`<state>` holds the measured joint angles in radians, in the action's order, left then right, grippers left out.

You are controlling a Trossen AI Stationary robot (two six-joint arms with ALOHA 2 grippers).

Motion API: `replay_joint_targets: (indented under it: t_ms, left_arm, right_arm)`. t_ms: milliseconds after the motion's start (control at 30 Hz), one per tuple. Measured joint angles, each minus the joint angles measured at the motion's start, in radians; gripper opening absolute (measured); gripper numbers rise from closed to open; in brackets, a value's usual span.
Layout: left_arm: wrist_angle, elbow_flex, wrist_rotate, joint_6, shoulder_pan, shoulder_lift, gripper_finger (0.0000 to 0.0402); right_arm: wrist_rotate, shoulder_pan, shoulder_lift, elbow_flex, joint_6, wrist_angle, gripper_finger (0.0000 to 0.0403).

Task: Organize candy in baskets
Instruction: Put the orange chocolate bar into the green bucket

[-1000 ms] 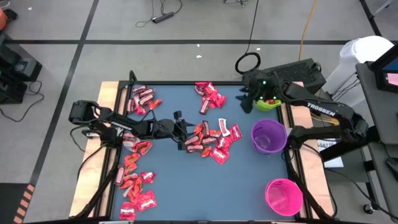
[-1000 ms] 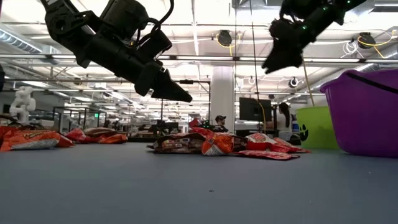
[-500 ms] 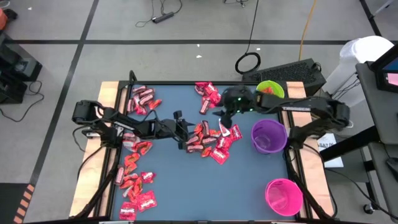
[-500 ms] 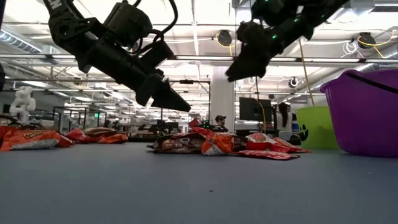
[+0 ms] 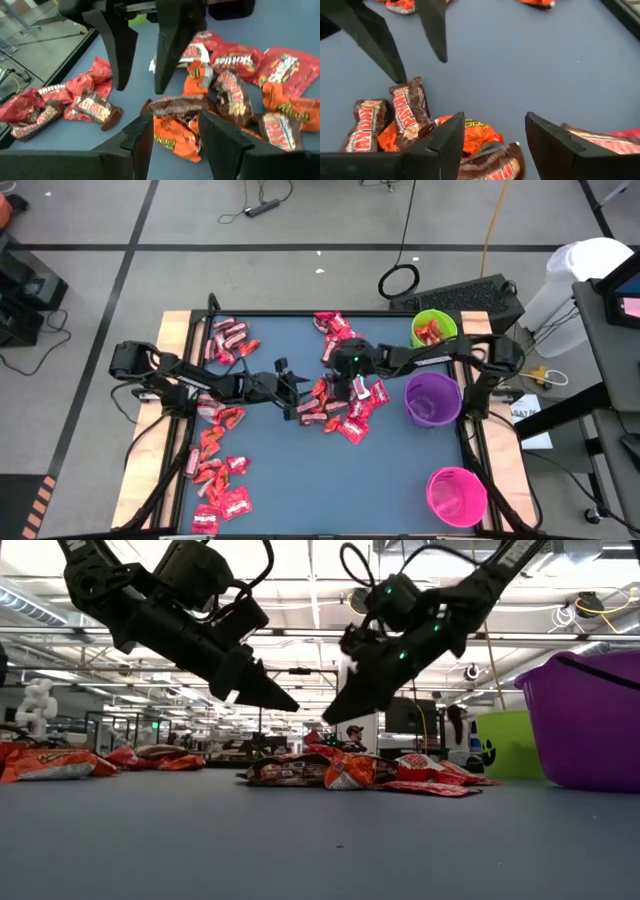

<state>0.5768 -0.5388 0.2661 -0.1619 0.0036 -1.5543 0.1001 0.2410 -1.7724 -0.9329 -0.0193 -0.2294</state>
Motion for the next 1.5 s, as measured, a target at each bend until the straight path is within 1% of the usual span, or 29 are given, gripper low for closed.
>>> replay_joint_targets:
  t_ms: [100, 167, 333, 433, 500, 733, 1067, 1300, 1400, 1500]
  left_arm:
    - [-0.012, 0.009, -0.001, 0.0, 0.0, -0.001, 0.0162]
    - [-0.009, 0.012, -0.001, 0.006, 0.0, -0.001, 0.0162]
    - [-0.006, 0.013, -0.003, 0.026, 0.0, -0.001, 0.0162]
    - [-0.008, 0.013, -0.003, 0.026, 0.0, -0.001, 0.0162]
    - [-0.009, 0.013, -0.003, 0.026, 0.0, -0.001, 0.0162]
    - [-0.009, 0.013, -0.003, 0.026, 0.0, -0.001, 0.0162]
    - [-0.009, 0.013, -0.004, 0.027, 0.0, -0.001, 0.0162]
    - [-0.009, 0.013, -0.004, 0.027, 0.0, -0.001, 0.0162]
    - [-0.009, 0.013, -0.004, 0.03, 0.0, -0.001, 0.0162]
    - [-0.009, 0.013, -0.004, 0.03, 0.0, -0.001, 0.0162]
  right_arm:
    - [0.0, -0.003, -0.06, -0.001, 0.0, -0.087, 0.0196]
    - [0.0, -0.002, -0.092, -0.002, 0.0, -0.111, 0.0196]
    - [0.003, -0.001, -0.142, -0.008, -0.002, -0.11, 0.0194]
    - [0.004, -0.001, -0.16, -0.008, -0.003, -0.108, 0.0182]
    - [0.004, -0.001, -0.163, -0.008, -0.007, -0.102, 0.0165]
    - [0.003, -0.001, -0.163, -0.009, -0.047, -0.088, 0.0086]
    - [0.001, 0.002, -0.162, -0.009, -0.056, -0.064, 0.0006]
    - [-0.002, 0.001, -0.161, -0.009, -0.07, -0.058, 0.0002]
    - [-0.044, -0.002, -0.149, -0.009, -0.08, -0.045, 0.0001]
    - [-0.055, -0.002, -0.125, -0.008, -0.09, -0.037, 0.0001]
